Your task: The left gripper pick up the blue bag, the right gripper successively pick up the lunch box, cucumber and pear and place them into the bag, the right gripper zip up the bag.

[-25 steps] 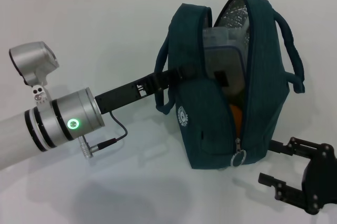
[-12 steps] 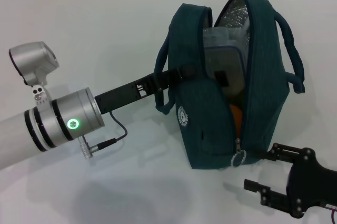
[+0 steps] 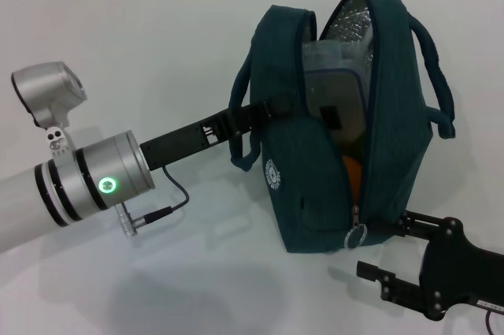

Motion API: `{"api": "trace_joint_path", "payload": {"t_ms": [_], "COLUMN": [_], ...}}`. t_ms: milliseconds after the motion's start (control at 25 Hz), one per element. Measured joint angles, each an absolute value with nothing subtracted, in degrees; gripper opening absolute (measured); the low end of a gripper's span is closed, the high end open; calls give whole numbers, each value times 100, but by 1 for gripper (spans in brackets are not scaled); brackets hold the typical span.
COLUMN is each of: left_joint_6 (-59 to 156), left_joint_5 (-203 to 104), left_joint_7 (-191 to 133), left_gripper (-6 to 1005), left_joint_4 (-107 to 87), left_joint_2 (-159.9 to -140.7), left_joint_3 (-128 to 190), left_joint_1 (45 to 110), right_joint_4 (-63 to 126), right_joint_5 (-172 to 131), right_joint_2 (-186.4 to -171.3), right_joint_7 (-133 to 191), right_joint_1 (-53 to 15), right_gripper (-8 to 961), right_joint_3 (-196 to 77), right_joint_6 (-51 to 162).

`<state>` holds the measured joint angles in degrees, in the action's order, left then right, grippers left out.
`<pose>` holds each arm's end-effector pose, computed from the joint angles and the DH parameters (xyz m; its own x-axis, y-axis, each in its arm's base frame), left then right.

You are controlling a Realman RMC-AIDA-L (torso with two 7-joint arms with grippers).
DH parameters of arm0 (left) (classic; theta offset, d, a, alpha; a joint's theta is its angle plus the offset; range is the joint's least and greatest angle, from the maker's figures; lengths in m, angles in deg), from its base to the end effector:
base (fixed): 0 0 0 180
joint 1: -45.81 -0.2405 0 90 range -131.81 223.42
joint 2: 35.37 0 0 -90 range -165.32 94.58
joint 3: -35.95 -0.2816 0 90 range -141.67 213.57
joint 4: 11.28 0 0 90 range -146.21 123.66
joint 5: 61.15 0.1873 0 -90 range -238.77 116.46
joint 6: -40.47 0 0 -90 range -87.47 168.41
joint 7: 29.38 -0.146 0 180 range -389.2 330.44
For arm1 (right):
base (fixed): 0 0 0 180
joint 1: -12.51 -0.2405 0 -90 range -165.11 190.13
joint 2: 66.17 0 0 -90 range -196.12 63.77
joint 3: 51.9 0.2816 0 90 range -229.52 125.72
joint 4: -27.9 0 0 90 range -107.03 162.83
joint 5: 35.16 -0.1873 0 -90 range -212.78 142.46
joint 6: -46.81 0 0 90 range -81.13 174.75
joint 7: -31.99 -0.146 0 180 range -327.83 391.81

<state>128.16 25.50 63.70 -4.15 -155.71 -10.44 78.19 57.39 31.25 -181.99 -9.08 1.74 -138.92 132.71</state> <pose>-0.2424 0.3005 -0.0697 0.1034 0.7387 0.6661 0.7454 -0.5010 0.4398 0.2932 0.2134 -0.0577 0.7854 -0.0148 -0.6188 -0.2133 -0.9450 -0.2481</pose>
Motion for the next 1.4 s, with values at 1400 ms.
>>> {"api": "trace_joint_path", "payload": {"t_ms": [1400], "left_joint_6": [12814], "left_joint_5": [2551], "left_joint_7": [6349], "left_gripper": [36], "left_joint_4": [-378], "left_joint_2": [-15556], "left_joint_3": [-1020], "left_joint_1": [7808], "right_joint_4": [5452], "right_joint_5": [2111], "right_joint_2": [-18172], "right_joint_7": [-738], "right_joint_1": [-99], "right_gripper": [501], "right_joint_3": [-15042], "right_joint_6": [12695]}}
